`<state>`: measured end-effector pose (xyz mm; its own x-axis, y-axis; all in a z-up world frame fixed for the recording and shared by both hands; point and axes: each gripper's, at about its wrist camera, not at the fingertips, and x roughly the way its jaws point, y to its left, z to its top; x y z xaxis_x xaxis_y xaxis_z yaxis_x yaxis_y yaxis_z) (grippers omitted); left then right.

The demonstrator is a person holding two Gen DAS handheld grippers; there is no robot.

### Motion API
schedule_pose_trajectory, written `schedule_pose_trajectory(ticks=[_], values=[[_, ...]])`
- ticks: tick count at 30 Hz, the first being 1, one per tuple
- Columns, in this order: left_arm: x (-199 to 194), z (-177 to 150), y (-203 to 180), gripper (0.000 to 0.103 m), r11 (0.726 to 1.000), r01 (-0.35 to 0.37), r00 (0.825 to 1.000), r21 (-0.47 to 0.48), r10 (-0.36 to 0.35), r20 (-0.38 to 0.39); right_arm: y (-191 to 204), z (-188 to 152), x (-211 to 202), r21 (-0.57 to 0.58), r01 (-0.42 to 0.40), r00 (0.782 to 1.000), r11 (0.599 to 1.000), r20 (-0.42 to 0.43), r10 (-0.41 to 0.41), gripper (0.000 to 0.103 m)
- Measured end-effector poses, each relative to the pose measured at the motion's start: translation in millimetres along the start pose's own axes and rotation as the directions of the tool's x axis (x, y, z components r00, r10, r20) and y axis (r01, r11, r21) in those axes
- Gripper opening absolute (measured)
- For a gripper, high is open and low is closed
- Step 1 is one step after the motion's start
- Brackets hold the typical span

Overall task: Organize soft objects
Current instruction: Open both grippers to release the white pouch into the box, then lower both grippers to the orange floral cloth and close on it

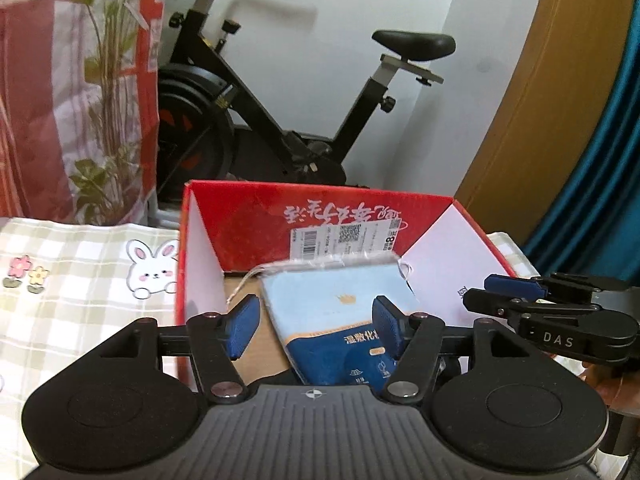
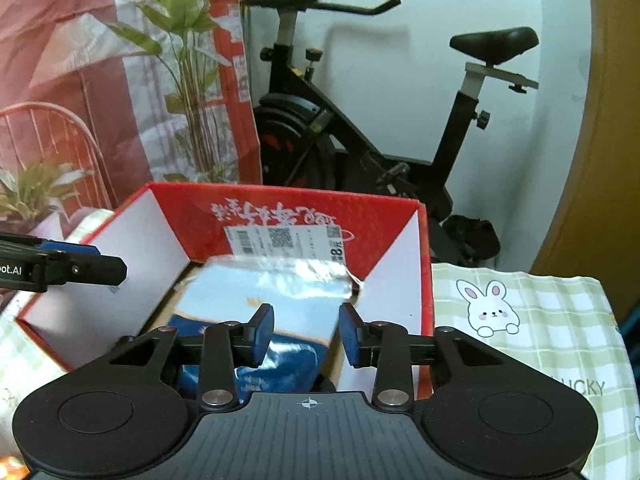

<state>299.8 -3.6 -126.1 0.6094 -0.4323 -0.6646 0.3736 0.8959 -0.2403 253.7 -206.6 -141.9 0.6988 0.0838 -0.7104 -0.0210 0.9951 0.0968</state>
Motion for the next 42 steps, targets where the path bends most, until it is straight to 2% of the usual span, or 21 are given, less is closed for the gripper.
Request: schedule_pose_trajectory(ticks=[8, 12, 19, 24, 26, 30, 36, 42], values=[[-55.5, -23.4, -1.6, 0.064, 0.998, -0.028, 0.999, -0.049, 0.029, 0.022, 17.7, -14.3, -61.1, 0.003, -0.038, 0.995, 0.999, 0.091, 0.037, 0.033], [-74.2, -43.8, -4.3, 0.064, 0.996, -0.036, 0.999, -0.081, 0.037, 0.007, 25.9, -33.3, -83.4, 0.019, -0.052, 0.994, 0.998, 0.1, 0.05, 0.033], [-81.6, -75.9, -4.4, 0.063, 0.991, -0.025, 0.999, -0.132, 0.02, -0.041, 39.3, -80.7, -94.8, 0.055, -0.084, 0.996, 0.995, 0.029, 0.082, 0.033], [-76.3, -96.4, 14.1, 0.063, 0.97, -0.042, 0.996, -0.241, 0.023, -0.082, 40.0, -108.6, -90.1, 0.111, -0.088, 0.995, 0.99, -0.035, 0.093, 0.034], [-73.7, -101.7, 21.2, 0.063, 0.961, -0.049, 0.995, -0.274, 0.023, -0.097, 39.1, -113.9, -88.4, 0.13, -0.093, 0.994, 0.987, -0.048, 0.1, 0.035], [-65.9, -107.5, 33.3, 0.064, 0.945, -0.058, 0.992, -0.323, 0.018, -0.127, 41.6, -120.8, -84.4, 0.139, -0.102, 0.991, 0.985, -0.074, 0.113, 0.045], [-53.9, -120.0, 43.8, 0.064, 0.92, -0.045, 0.985, -0.39, -0.023, -0.169, 40.9, -127.3, -74.7, 0.159, -0.106, 0.985, 0.982, -0.12, 0.125, 0.049], [-43.4, -128.5, 52.5, 0.066, 0.881, -0.019, 0.98, -0.473, -0.078, -0.183, 35.9, -131.1, -68.0, 0.2, -0.104, 0.98, 0.974, -0.144, 0.134, 0.053]])
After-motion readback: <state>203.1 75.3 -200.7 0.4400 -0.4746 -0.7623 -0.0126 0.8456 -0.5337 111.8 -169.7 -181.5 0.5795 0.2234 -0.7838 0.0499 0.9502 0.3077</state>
